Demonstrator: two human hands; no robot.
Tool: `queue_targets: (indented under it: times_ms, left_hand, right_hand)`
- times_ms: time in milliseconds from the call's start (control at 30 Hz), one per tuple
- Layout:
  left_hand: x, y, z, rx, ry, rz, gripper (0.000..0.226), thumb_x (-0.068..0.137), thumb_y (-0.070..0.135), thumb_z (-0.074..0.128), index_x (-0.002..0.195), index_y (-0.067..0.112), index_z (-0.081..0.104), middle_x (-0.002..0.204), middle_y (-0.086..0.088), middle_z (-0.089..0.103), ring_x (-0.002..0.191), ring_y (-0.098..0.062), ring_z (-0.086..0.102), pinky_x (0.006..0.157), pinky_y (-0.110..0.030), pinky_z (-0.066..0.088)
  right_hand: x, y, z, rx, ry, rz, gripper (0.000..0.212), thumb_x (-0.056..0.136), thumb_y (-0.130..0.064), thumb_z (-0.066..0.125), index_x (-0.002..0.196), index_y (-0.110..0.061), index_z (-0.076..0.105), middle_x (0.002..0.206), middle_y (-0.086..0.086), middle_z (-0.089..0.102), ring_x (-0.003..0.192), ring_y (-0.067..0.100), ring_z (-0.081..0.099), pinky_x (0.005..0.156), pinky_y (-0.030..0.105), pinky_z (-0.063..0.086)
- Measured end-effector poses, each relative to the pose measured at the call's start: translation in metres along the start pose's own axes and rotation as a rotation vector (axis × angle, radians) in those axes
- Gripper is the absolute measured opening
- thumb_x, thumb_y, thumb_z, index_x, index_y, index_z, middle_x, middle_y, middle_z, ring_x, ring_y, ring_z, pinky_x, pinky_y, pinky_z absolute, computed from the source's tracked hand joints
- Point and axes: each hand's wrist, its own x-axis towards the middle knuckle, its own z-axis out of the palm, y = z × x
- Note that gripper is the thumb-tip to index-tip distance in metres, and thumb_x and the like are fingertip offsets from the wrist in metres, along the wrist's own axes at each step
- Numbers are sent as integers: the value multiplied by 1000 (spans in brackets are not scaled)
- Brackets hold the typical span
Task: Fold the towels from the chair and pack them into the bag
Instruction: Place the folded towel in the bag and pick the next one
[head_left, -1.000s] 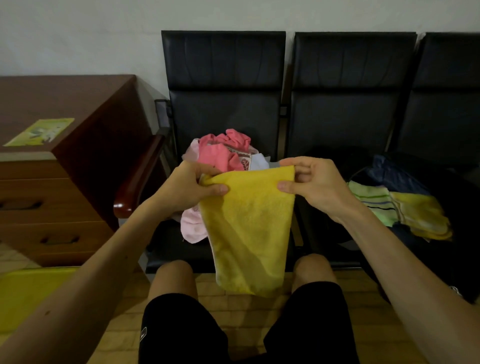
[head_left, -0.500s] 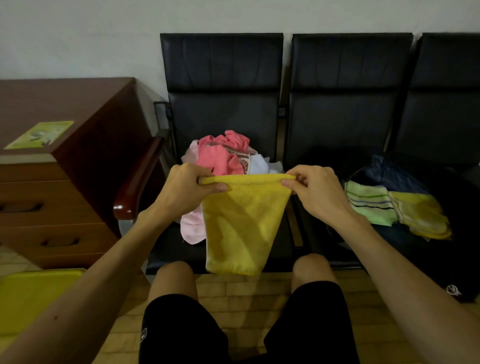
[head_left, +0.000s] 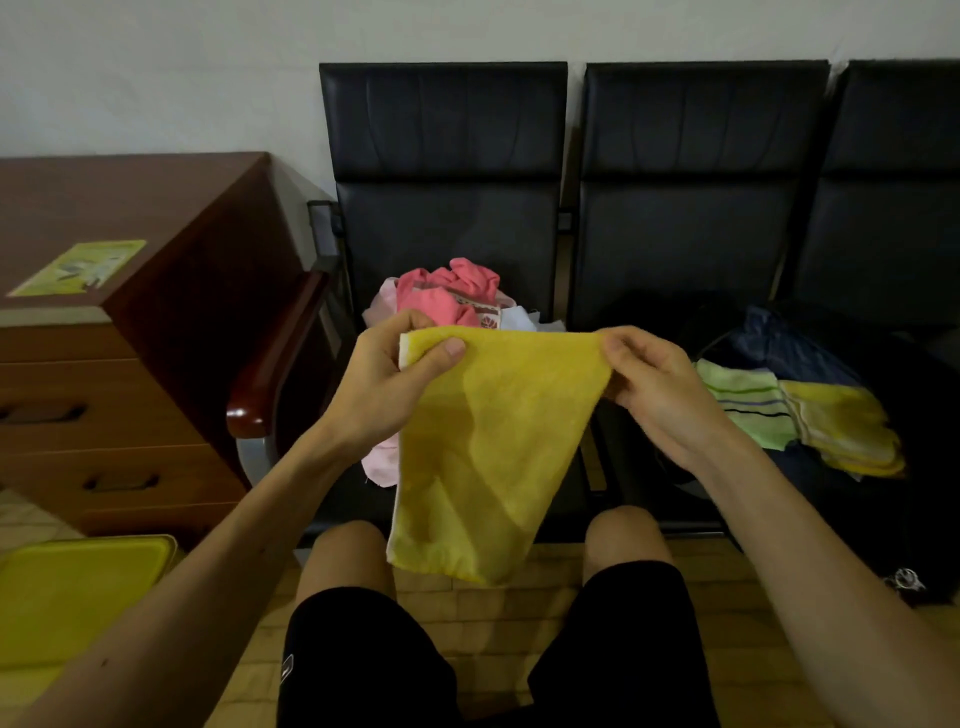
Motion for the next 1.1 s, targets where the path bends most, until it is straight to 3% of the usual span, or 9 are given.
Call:
queue_targets:
  times_ms: [67, 200, 467, 533, 633, 900, 967, 1033, 1100]
  left_hand:
    - [3, 7, 4, -9, 13, 43, 31, 92, 23, 64, 83, -6, 55, 75, -19, 57, 64, -19, 57, 59, -23, 50]
    - [11, 13, 3, 3, 54, 86, 18, 96, 13, 63, 82, 3, 56, 70, 7, 56, 62, -1, 56, 56, -14, 47]
    - [21, -24, -10, 237, 229, -132, 26, 95, 31, 65, 97, 6, 60, 84, -1, 62, 68, 4, 58, 57, -11, 48]
    - [21, -34, -7, 42, 192, -375, 33, 95, 36, 65, 104, 4, 63, 96, -6, 68, 82, -6, 65, 62, -19, 52]
    - [10, -34, 1, -661, -6, -800, 45, 97, 53, 50, 113, 13, 65, 112, -13, 73, 97, -24, 72, 77, -37, 53]
    - [-58, -76, 39, -1473, -471, -677, 109, 81, 87, 11, 152, 9, 38, 159, -17, 33, 148, -35, 28, 120, -54, 17]
    - [-66, -65, 40, -1349, -490, -660, 89, 82, 76, 52, 140, 8, 56, 146, -19, 51, 137, -34, 46, 114, -53, 35]
    - [-70, -64, 39, -1106, -409, -827, 86, 49, 52, 95, 119, 9, 72, 125, -17, 68, 113, -31, 67, 92, -46, 56]
    - [-68, -62, 38, -902, -338, -822, 73, 58, 30, 95, 121, 11, 66, 116, -13, 73, 103, -27, 72, 81, -40, 61]
  right_hand:
    - [-12, 19, 14, 214, -33, 116, 29, 79, -25, 63, 106, -16, 64, 99, -3, 74, 90, 10, 70, 80, 26, 57]
    - [-40, 69, 33, 43, -174, 387, 61, 66, -23, 80, 124, -18, 60, 119, 1, 71, 100, 11, 70, 78, 26, 57]
    - [-45, 59, 34, 132, -180, 322, 65, 74, -25, 75, 133, -9, 54, 130, 10, 64, 111, 23, 67, 84, 32, 58]
    - [-46, 50, 36, 146, -179, 319, 60, 76, -24, 72, 131, -8, 56, 125, 10, 67, 109, 25, 68, 83, 33, 58]
    - [-46, 42, 40, 224, -168, 326, 45, 77, -22, 69, 120, -9, 64, 114, 10, 72, 102, 25, 71, 78, 33, 59]
    - [-38, 33, 46, 467, -45, 384, 27, 76, -21, 67, 101, -10, 69, 89, 9, 77, 77, 20, 75, 60, 30, 59]
    - [-37, 34, 45, 463, -33, 406, 29, 79, -21, 67, 106, -11, 68, 88, 8, 77, 76, 20, 75, 57, 29, 59]
    - [-38, 35, 43, 448, -22, 423, 31, 80, -22, 66, 109, -11, 66, 87, 7, 77, 74, 19, 75, 56, 29, 59]
    - [-37, 34, 39, 421, -38, 438, 35, 78, -24, 67, 110, -10, 67, 88, 7, 77, 76, 20, 75, 59, 29, 60]
